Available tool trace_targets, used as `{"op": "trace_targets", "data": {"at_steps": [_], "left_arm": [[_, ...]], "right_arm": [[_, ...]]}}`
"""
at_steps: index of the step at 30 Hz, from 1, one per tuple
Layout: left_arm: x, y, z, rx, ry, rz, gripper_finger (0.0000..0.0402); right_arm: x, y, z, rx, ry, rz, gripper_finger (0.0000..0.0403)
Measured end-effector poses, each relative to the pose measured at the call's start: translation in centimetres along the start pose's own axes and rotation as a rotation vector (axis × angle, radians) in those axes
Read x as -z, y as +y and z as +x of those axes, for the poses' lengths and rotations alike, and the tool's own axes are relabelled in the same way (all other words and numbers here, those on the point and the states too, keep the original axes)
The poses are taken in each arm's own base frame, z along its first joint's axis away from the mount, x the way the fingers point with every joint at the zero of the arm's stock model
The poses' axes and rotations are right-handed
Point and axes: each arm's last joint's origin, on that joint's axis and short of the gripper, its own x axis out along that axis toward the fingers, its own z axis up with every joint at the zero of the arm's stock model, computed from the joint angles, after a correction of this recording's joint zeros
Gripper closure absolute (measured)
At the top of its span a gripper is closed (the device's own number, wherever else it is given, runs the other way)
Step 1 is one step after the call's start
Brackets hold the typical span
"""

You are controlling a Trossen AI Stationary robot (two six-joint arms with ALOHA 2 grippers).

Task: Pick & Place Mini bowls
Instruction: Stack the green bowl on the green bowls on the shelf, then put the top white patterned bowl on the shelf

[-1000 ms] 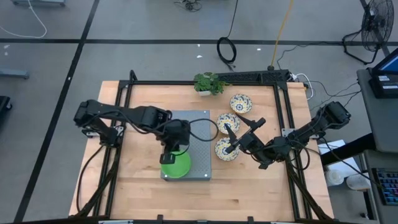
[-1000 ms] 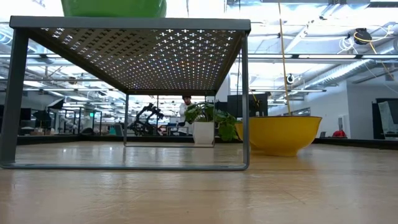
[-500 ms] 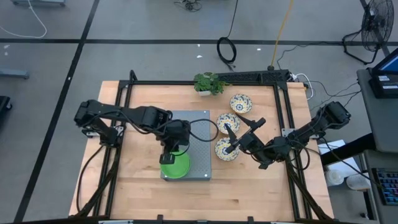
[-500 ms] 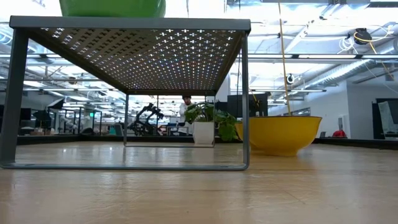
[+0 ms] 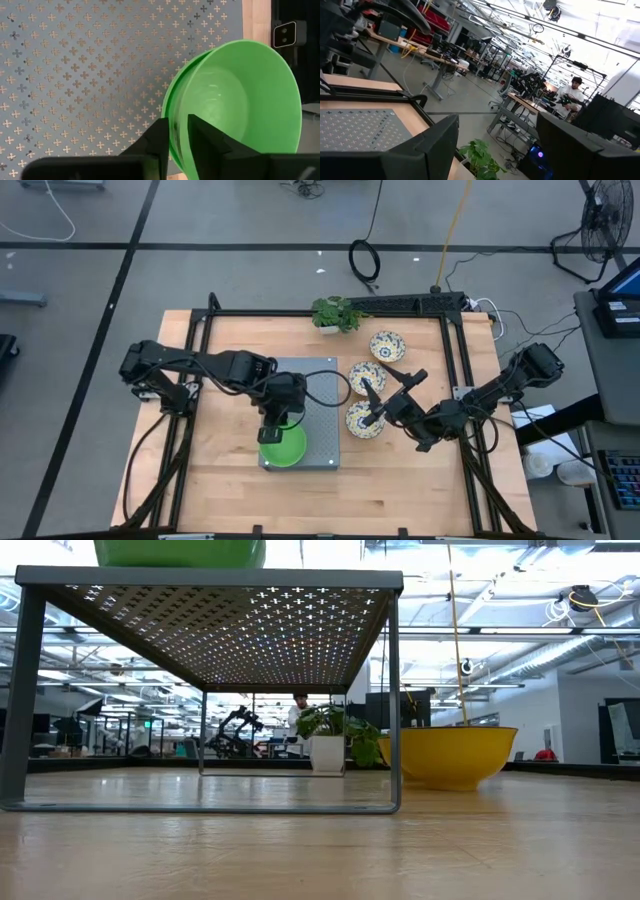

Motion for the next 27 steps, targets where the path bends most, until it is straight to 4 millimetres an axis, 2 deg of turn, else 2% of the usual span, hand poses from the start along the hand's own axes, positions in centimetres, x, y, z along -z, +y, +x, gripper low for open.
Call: {"op": "trace_targets", "data": {"at_steps": [4,9,13,16,21,27], "left_arm": [[0.0,0.1,-0.1,-0.001,-0.001,0.01,0.0303],[-0.4,0.5,-1.2,-0.004,-0.033,0.006,0.0283],[-0.3,1.1,-2.0,-0.011,-0.056,-0.022,0.0278],[-0.1,1.3,-1.9,0.007,-0.022,-0.036,0.0281],[0.3,0.3,-1.7,-0.025,0.006,0.101,0.0308],[1.0,-0.8,-2.0,-0.302,0.02,0.33,0.0389]], "right_arm": [[0.0,0.0,0.0,0.004,0.005,0.0,0.0149],[0.0,0.0,0.0,0.004,0.006,0.0,0.0149],[0.0,0.0,0.0,0.004,0.006,0.0,0.0149],[0.0,0.0,0.0,0.004,0.006,0.0,0.0149],[0.0,0.0,0.0,0.004,0.006,-0.004,0.0149],[0.0,0.0,0.0,0.004,0.006,-0.005,0.0149]]}}
